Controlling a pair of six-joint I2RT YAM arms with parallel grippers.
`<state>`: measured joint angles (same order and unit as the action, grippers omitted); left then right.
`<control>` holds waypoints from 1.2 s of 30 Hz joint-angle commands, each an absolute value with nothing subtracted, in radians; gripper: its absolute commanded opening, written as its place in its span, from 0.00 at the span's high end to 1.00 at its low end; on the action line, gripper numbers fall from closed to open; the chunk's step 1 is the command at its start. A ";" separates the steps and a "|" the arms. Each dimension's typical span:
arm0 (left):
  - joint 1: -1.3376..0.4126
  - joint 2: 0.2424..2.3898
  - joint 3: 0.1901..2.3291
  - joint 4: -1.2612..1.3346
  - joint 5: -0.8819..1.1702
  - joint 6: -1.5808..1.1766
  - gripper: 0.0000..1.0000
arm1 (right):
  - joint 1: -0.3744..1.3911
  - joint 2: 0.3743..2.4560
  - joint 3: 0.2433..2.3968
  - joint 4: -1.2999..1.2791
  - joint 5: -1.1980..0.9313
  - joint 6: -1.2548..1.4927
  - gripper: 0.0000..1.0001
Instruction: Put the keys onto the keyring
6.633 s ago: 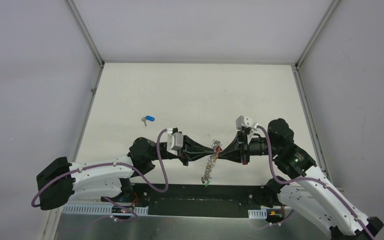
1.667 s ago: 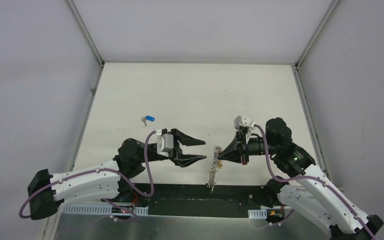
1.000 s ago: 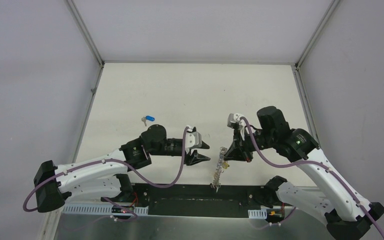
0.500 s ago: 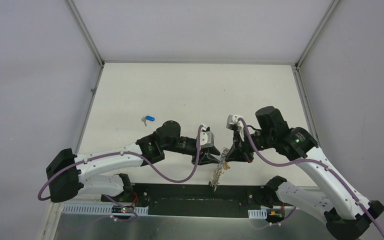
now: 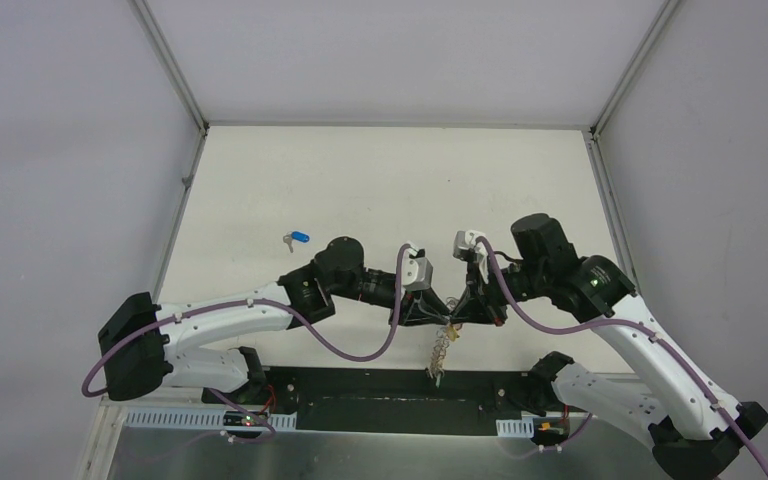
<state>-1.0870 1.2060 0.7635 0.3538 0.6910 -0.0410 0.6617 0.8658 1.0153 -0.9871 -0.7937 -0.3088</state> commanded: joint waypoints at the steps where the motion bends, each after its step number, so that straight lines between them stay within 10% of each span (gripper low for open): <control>1: -1.092 1.215 0.805 0.407 0.731 -0.058 0.79 | 0.665 0.848 1.017 -0.921 -0.835 -0.313 1.00; 15: -1.093 1.249 0.830 0.347 0.739 -0.033 1.00 | 0.666 0.834 1.011 -0.909 -0.842 -0.304 1.00; 25: -1.093 1.252 0.846 0.263 0.732 -0.011 0.82 | 0.666 0.829 1.012 -0.898 -0.842 -0.296 1.00; 36: -1.093 1.260 0.855 0.273 0.723 -0.010 1.00 | 0.665 0.827 1.008 -0.896 -0.841 -0.295 1.00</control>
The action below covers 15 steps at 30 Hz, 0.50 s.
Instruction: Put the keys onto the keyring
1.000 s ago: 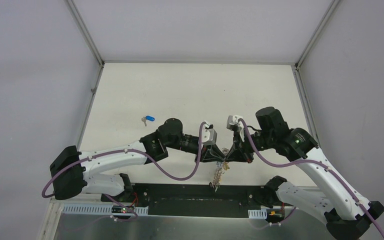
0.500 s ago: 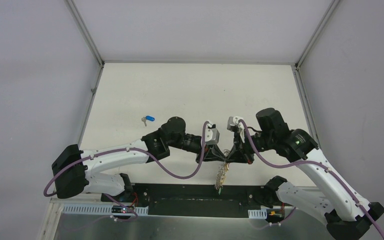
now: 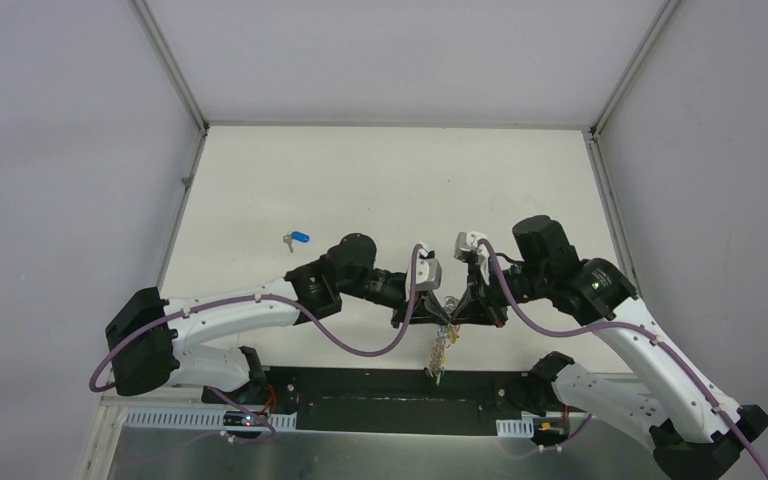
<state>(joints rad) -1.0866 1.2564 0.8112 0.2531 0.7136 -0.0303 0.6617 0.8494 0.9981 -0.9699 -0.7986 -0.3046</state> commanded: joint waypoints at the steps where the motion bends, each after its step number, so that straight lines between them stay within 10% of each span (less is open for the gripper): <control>1: -1.092 1.257 0.851 0.279 0.721 -0.014 1.00 | 0.665 0.827 1.007 -0.896 -0.839 -0.294 1.00; 4: -1.093 1.240 0.831 0.323 0.707 -0.030 1.00 | 0.666 0.825 1.006 -0.894 -0.825 -0.295 0.96; 11: -1.092 1.175 0.720 0.526 0.649 -0.085 1.00 | 0.666 0.764 1.016 -0.856 -0.706 -0.285 0.43; 15: -1.093 1.154 0.673 0.646 0.627 -0.106 1.00 | 0.665 0.672 0.987 -0.773 -0.669 -0.270 0.37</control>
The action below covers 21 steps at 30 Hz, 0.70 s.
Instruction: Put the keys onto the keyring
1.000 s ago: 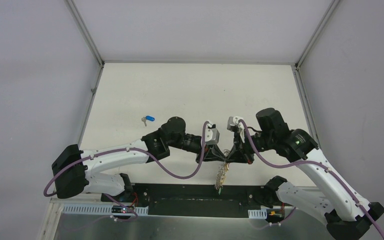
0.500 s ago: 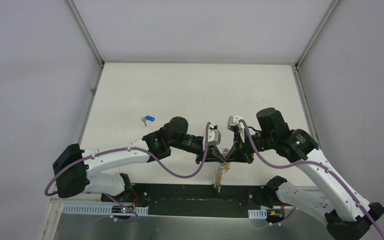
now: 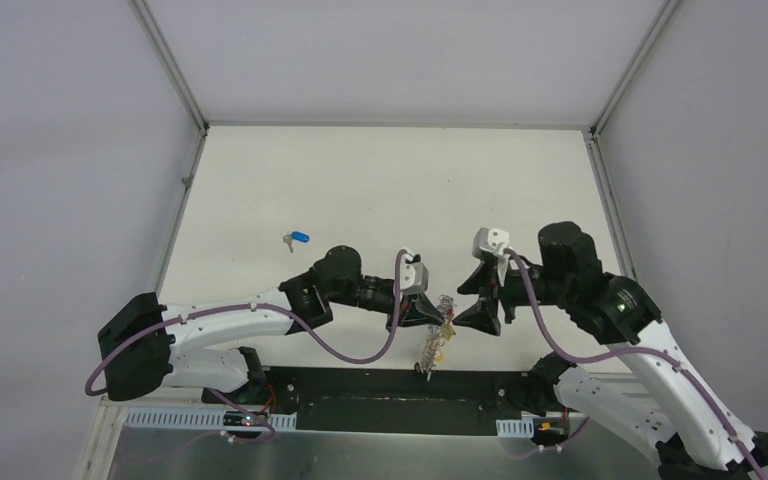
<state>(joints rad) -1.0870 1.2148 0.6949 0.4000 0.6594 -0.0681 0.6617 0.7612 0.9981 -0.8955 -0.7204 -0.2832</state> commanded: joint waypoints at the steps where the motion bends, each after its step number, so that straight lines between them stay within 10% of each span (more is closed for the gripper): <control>1: -1.093 1.151 0.665 0.671 0.621 -0.107 1.00 | 0.665 0.657 0.977 -0.750 -0.669 -0.261 0.37; 21: -1.092 1.134 0.549 1.064 0.577 -0.161 1.00 | 0.666 0.555 0.855 -0.510 -0.845 -0.186 0.72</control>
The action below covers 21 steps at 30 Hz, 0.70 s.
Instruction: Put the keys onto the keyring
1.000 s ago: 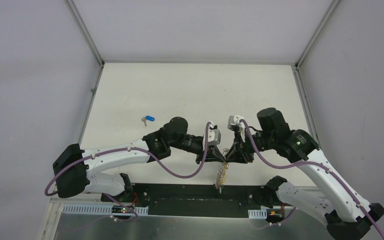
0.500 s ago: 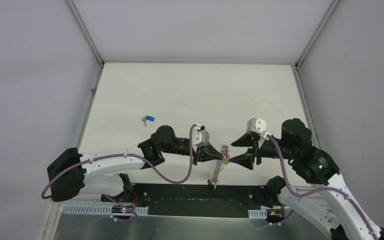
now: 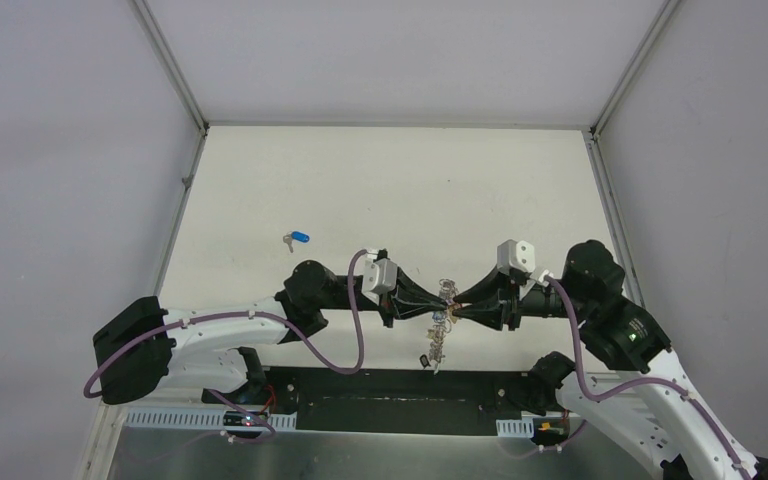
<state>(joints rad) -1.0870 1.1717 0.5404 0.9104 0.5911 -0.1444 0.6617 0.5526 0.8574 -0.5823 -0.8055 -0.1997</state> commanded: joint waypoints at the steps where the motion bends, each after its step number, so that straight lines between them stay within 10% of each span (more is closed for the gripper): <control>1: -1.092 1.134 0.551 1.062 0.577 -0.162 1.00 | 0.666 0.559 0.854 -0.509 -0.849 -0.186 0.73; 21: -1.093 1.123 0.566 1.027 0.606 -0.169 1.00 | 0.665 0.617 0.853 -0.513 -0.861 -0.192 0.94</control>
<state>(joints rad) -1.0870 1.1625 0.5404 0.9318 0.5953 -0.1539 0.6617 0.6071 0.8524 -0.5419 -0.8383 -0.1894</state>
